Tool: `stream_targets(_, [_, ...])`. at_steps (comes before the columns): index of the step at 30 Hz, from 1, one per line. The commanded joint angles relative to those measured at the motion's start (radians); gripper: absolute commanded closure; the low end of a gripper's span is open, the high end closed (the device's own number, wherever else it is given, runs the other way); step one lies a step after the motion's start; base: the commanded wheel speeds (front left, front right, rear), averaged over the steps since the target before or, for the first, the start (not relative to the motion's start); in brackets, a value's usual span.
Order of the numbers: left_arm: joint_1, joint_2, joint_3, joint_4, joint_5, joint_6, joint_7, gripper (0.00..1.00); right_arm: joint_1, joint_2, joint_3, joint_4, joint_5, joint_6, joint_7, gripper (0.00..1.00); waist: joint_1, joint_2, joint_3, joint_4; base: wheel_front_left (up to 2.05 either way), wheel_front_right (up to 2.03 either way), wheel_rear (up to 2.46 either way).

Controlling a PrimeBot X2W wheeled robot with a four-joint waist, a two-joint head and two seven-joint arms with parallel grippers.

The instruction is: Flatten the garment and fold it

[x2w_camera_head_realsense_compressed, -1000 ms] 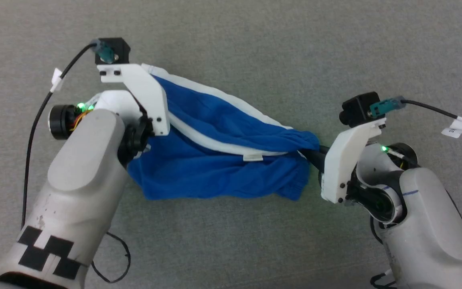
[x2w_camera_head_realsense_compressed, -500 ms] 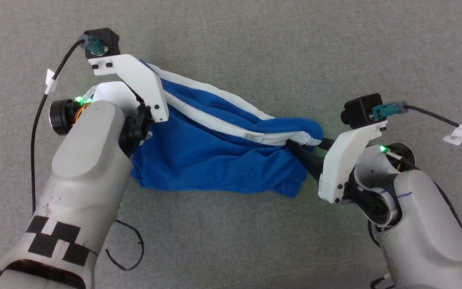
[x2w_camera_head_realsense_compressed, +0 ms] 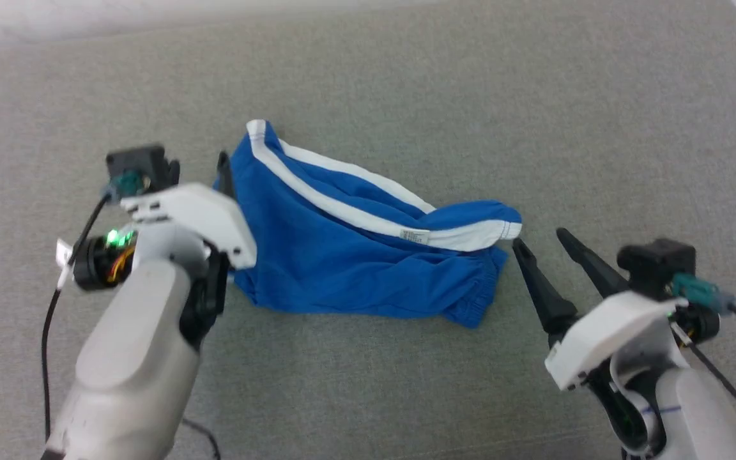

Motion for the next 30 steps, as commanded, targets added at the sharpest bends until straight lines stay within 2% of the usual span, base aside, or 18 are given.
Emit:
stream_targets(1, [0.030, 0.011, 0.004, -0.017, 0.006, 0.008, -0.008, 0.00, 0.017, 0.006, -0.005, -0.012, -0.009, -0.002, -0.012, 0.00, 0.0001, 0.0000, -0.038, 0.025, 0.00, 0.00, 0.00])
stream_targets(6, [0.156, 0.057, 0.007, -0.144, -0.009, 0.034, 0.034, 0.00, 0.105, 0.028, -0.029, -0.104, -0.040, -0.002, -0.075, 0.00, 0.0001, 0.0000, -0.064, 0.034, 0.00, 0.00, 0.00])
stream_targets(11, [0.171, 0.087, -0.018, -0.180, -0.045, 0.011, 0.165, 0.00, 0.166, 0.038, -0.009, -0.178, -0.064, -0.002, -0.077, 0.00, 0.0001, 0.0000, -0.059, 0.010, 0.00, 0.00, 0.00])
stream_targets(22, [0.056, 0.118, -0.073, 0.014, -0.091, -0.032, 0.441, 0.00, 0.217, 0.041, 0.027, -0.246, -0.071, -0.002, -0.083, 0.00, 0.0001, 0.0000, -0.016, -0.086, 0.00, 0.00, 0.00])
stream_targets(25, [0.037, 0.113, -0.112, 0.071, -0.101, -0.058, 0.542, 0.00, 0.226, 0.041, 0.028, -0.250, -0.069, -0.002, -0.082, 0.00, 0.0001, 0.0000, -0.010, -0.097, 0.00, 0.00, 0.00])
stream_targets(26, [0.036, 0.109, -0.126, 0.087, -0.108, -0.069, 0.582, 0.05, 0.227, 0.041, 0.029, -0.251, -0.069, -0.002, -0.081, 0.00, 0.0001, 0.0000, -0.009, -0.102, 0.00, 0.00, 0.00])
stream_targets(28, [0.040, 0.100, -0.148, 0.111, -0.126, -0.083, 0.659, 1.00, 0.229, 0.041, 0.026, -0.253, -0.072, -0.002, -0.080, 0.00, 0.0001, 0.0000, -0.007, -0.106, 0.00, 0.00, 0.00])
stream_targets(30, [0.052, 0.085, -0.151, 0.121, -0.152, -0.087, 0.700, 1.00, 0.228, 0.041, 0.026, -0.255, -0.074, -0.002, -0.077, 0.00, 0.0001, 0.0000, -0.004, -0.109, 0.00, 0.00, 0.00])
